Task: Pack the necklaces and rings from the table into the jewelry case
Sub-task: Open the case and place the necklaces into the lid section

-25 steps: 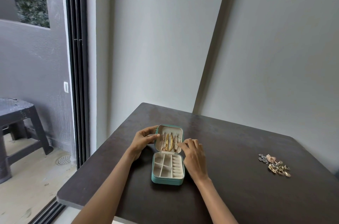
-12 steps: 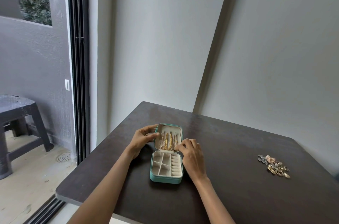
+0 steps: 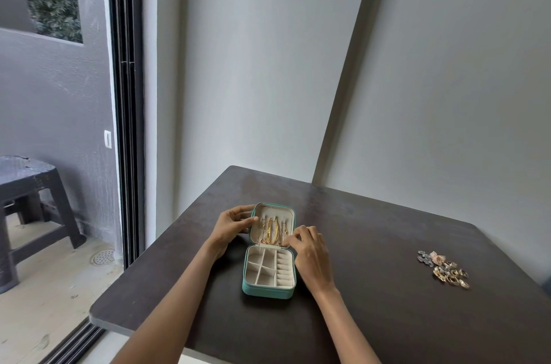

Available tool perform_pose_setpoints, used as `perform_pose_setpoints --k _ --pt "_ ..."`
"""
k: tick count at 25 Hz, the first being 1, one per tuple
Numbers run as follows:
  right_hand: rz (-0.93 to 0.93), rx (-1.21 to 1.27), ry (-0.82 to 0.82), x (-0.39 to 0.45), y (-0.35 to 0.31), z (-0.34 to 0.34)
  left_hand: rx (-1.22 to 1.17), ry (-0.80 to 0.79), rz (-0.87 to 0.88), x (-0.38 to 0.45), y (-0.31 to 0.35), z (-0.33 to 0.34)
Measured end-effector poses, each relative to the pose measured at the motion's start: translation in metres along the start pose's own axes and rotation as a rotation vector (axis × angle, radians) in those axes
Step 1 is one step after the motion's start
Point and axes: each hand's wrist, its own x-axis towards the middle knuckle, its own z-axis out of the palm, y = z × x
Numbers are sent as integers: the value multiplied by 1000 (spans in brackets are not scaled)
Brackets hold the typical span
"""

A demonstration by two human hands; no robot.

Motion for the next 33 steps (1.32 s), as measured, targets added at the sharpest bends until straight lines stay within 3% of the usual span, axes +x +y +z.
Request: perform_pose_setpoints --k 8,10,14,18,33 --pt "82 57 -104 -3 1 1 107 70 -2 -1 0 7" --pt "223 202 -163 -4 1 2 91 100 -35 -2 2 9" --pt "685 679 -280 -3 -1 -5 0 129 -170 -1 8 8" --pt "844 885 -350 2 -10 -13 -179 145 -228 -6 14 12" --pt "888 898 -244 -6 -6 -14 -103 139 -184 -11 21 36"
